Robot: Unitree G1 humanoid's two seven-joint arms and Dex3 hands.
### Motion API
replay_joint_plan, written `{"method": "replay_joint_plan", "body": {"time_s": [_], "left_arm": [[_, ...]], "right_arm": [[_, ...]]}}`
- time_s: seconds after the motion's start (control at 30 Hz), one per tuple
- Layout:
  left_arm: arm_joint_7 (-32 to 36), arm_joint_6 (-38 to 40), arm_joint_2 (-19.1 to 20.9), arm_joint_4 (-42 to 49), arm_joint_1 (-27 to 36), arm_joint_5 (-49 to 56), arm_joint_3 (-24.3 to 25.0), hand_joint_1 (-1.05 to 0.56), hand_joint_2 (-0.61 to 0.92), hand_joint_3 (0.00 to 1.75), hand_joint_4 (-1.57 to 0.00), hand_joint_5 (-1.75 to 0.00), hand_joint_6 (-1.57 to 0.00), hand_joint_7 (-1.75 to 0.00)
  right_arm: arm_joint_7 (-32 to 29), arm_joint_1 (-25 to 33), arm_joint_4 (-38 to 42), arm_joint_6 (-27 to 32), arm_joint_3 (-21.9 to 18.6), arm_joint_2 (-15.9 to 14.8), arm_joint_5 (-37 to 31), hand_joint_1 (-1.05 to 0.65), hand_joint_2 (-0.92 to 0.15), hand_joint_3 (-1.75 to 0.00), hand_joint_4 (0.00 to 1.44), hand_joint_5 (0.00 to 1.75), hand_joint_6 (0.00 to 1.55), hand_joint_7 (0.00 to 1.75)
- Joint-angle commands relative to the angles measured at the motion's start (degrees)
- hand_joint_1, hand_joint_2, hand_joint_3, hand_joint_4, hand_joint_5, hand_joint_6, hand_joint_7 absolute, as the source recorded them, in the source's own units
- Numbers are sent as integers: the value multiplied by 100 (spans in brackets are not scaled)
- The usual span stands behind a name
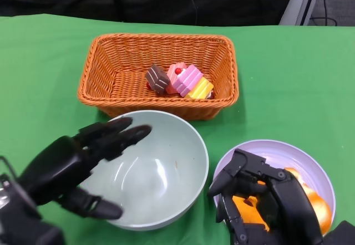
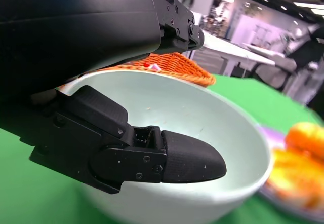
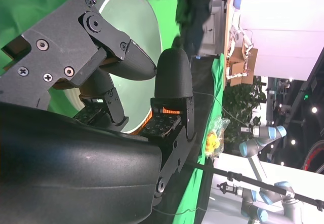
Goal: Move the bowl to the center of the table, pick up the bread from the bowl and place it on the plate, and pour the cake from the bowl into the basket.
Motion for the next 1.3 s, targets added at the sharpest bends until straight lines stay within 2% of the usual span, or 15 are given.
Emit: {"method": "replay_joint_plan", "body": {"time_s": [0.03, 0.07, 0.1, 0.17, 0.2, 0.23, 0.27, 0.3, 0.33, 0.4, 0.43, 0.5, 0.83, 1.1, 1.3], "left_arm": [[-4241, 4957, -694, -2285, 1084, -6972, 1348, -75, 92, 24, -44, -14, -38, -5], [-4094, 5138, -755, -2460, 1186, -7120, 1329, -72, 92, 22, -46, -14, -41, -5], [-3996, 5260, -796, -2585, 1261, -7208, 1321, -50, 92, 15, -70, -24, -66, -11], [-3837, 5268, -875, -2768, 1439, -7107, 1215, -38, 92, 10, -83, -28, -81, -11], [-3855, 5121, -910, -2778, 1520, -6891, 1131, -28, 92, 11, -93, -48, -95, -16], [-3882, 5050, -935, -2797, 1580, -6751, 1089, -21, 92, 14, -89, -86, -107, -22], [-4006, 4826, -937, -2725, 1610, -6460, 1015, -19, 92, 15, -87, -101, -110, -24], [-4113, 4664, -919, -2670, 1621, -6213, 980, -16, 92, 23, -87, -118, -110, -45], [-4199, 4608, -912, -2661, 1638, -6058, 987, -12, 88, 36, -87, -133, -99, -81], [-4288, 4311, -983, -2672, 1689, -5568, 1058, -12, 78, 61, -83, -151, -85, -115], [-4364, 4243, -1050, -2682, 1715, -5399, 1140, -15, 74, 74, -79, -161, -77, -132], [-4636, 4020, -1176, -2585, 1693, -5082, 1263, -19, 73, 80, -73, -170, -70, -144], [-5176, 3640, -1475, -2557, 1493, -4152, 1739, -21, 74, 74, -71, -170, -74, -136], [-5286, 3974, -1561, -2884, 1555, -4186, 2034, -25, 78, 70, -71, -171, -71, -141], [-5096, 4668, -1471, -3771, 1617, -4226, 2225, -27, 81, 63, -73, -170, -70, -144]], "right_arm": [[18, 131, -147, -85, -163, -105, 135, -4, -40, -140, 84, 166, 76, 139], [54, 153, -183, -50, -170, -125, 190, -4, -40, -140, 84, 166, 76, 139], [83, 167, -211, -21, -175, -141, 231, -4, -40, -140, 83, 166, 75, 139], [124, 219, -313, 56, -190, -173, 305, -5, -41, -140, 83, 166, 75, 139], [133, 246, -363, 74, -201, -188, 323, -4, -41, -139, 83, 166, 75, 139], [141, 264, -395, 84, -209, -198, 334, -3, -41, -139, 82, 166, 75, 139], [159, 284, -395, 14, -237, -229, 335, -3, -41, -138, 82, 166, 75, 139], [186, 299, -392, -51, -267, -262, 337, -3, -41, -138, 82, 166, 75, 139], [210, 310, -393, -90, -290, -282, 341, -4, -41, -137, 81, 166, 75, 139], [283, 350, -521, -10, -348, -339, 425, -5, -43, -135, 80, 165, 74, 139], [309, 365, -577, 39, -367, -354, 459, -6, -44, -132, 80, 165, 74, 140], [355, 380, -677, 144, -404, -405, 533, -5, -45, -130, 80, 165, 73, 140], [403, 157, -1328, 1035, -451, -475, 717, -8, -47, -125, 79, 163, 73, 137], [309, 58, -1735, 1496, -361, -399, 702, -9, -47, -127, 78, 165, 73, 137], [279, -82, -2417, 2152, -339, -461, 818, -11, -48, -123, 76, 164, 72, 134]]}}
